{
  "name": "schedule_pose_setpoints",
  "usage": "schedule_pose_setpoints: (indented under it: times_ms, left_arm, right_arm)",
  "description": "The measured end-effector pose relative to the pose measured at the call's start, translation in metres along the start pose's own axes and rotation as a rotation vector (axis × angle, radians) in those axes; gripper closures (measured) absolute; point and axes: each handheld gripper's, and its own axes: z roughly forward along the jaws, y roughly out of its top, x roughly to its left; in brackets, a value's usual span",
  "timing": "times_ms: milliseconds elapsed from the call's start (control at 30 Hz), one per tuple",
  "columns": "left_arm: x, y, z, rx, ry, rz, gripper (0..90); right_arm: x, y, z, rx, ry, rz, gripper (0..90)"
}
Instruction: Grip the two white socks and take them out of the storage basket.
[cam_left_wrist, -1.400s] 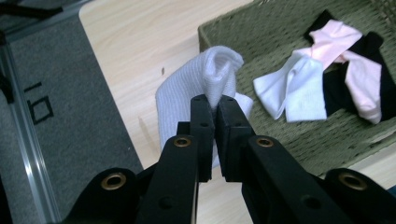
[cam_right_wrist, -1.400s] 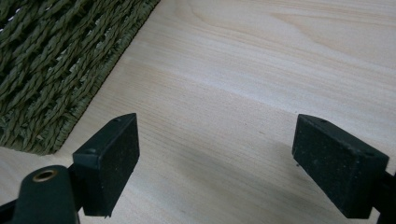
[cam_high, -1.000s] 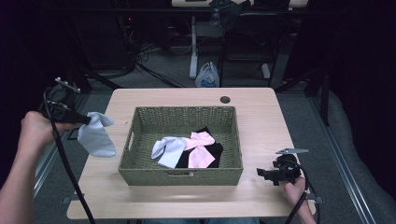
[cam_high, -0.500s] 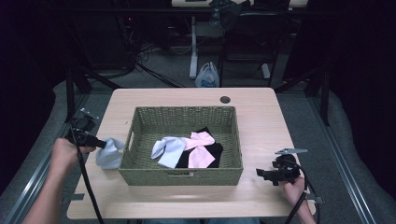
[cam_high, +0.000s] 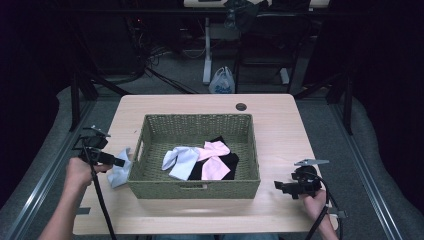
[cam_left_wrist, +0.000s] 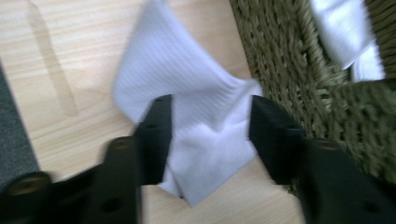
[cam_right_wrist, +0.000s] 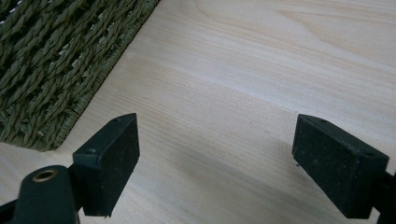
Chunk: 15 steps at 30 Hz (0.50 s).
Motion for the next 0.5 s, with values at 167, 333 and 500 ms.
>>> schedule_pose_setpoints:
  times_ms: [167, 333, 500]
  left_arm:
    - [-0.011, 0.003, -0.029, -0.063, -0.008, 0.028, 22.8]
    - [-0.031, 0.013, -0.052, -0.122, -0.012, 0.082, 12.8]
    - [-0.052, 0.022, -0.065, -0.156, -0.014, 0.131, 6.5]
  right_arm:
    - [0.0, 0.0, 0.0, 0.001, 0.0, 0.0, 14.6]
    - [0.001, 0.0, 0.0, 0.004, 0.002, 0.0, 14.6]
    - [0.0, 0.0, 0.0, 0.005, -0.001, -0.001, 14.6]
